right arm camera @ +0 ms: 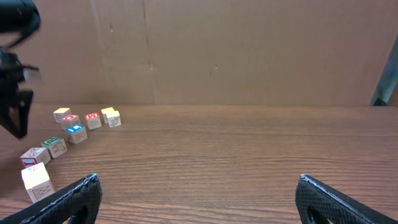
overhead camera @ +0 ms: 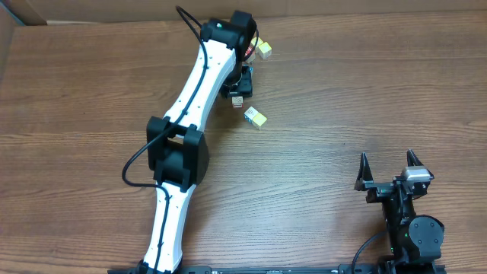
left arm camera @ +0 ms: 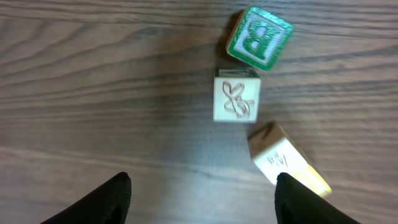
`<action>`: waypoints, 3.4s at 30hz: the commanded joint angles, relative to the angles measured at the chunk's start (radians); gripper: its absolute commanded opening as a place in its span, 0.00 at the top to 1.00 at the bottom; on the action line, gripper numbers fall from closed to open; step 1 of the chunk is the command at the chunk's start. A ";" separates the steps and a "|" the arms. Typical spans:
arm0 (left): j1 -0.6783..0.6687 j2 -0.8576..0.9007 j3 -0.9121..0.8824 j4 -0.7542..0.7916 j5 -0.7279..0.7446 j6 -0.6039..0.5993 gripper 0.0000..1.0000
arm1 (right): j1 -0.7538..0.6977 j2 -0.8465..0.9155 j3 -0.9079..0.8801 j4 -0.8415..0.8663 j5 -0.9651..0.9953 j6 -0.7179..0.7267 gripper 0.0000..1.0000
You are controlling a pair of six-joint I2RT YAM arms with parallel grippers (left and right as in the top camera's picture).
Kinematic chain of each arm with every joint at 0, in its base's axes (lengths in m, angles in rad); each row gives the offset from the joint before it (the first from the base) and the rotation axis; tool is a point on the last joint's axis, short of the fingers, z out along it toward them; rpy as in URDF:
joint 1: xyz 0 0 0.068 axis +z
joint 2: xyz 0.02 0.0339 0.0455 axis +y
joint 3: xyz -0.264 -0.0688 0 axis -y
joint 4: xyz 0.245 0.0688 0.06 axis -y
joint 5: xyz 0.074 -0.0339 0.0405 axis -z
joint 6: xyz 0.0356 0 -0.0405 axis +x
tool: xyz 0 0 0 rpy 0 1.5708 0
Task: Flip 4 blocks
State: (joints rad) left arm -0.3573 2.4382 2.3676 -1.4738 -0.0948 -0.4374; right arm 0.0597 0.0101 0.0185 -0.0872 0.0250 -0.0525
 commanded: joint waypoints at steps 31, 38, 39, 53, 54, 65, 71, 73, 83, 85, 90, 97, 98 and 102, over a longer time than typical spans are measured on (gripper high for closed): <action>0.009 0.056 -0.016 0.068 0.043 0.037 0.30 | -0.003 -0.007 -0.010 0.006 -0.005 -0.001 0.00; 0.009 0.056 -0.019 0.069 0.043 0.037 0.30 | -0.003 -0.007 -0.010 0.006 -0.005 -0.001 0.00; 0.009 0.056 -0.024 0.070 0.043 0.037 0.29 | -0.003 -0.007 -0.010 0.006 -0.005 -0.001 0.00; 0.006 0.060 -0.035 0.095 0.032 0.038 0.28 | -0.003 -0.007 -0.010 0.006 -0.005 -0.001 0.00; 0.006 0.060 -0.037 0.101 0.026 0.038 0.28 | -0.003 -0.007 -0.010 0.006 -0.005 -0.001 0.00; 0.005 0.060 -0.058 0.156 0.016 0.009 0.40 | -0.003 -0.007 -0.010 0.006 -0.005 -0.001 0.00; 0.005 0.060 -0.142 0.244 0.016 -0.013 0.41 | -0.003 -0.007 -0.010 0.006 -0.005 -0.001 0.00; 0.005 0.060 -0.160 0.265 0.016 -0.016 0.42 | -0.003 -0.007 -0.010 0.006 -0.005 -0.001 0.00; 0.010 0.060 -0.198 0.323 -0.015 -0.016 0.56 | -0.003 -0.007 -0.010 0.006 -0.005 -0.001 0.00; 0.011 0.060 -0.198 0.327 -0.016 -0.016 0.60 | -0.003 -0.007 -0.010 0.006 -0.005 -0.001 0.00; 0.011 0.060 -0.188 0.327 -0.016 -0.016 0.60 | -0.003 -0.007 -0.010 0.006 -0.005 -0.001 0.00; 0.011 0.059 -0.128 0.298 -0.013 -0.012 0.72 | -0.003 -0.007 -0.010 0.006 -0.005 -0.001 0.00; 0.011 0.059 -0.127 0.296 -0.013 -0.012 0.72 | -0.003 -0.007 -0.010 0.006 -0.005 -0.001 0.00; 0.011 0.060 -0.127 0.289 -0.009 -0.012 0.75 | -0.003 -0.007 -0.010 0.006 -0.005 -0.001 0.00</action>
State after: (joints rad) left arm -0.3573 2.4878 2.2173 -1.1782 -0.0948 -0.4465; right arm 0.0593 0.0101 0.0185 -0.0875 0.0254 -0.0525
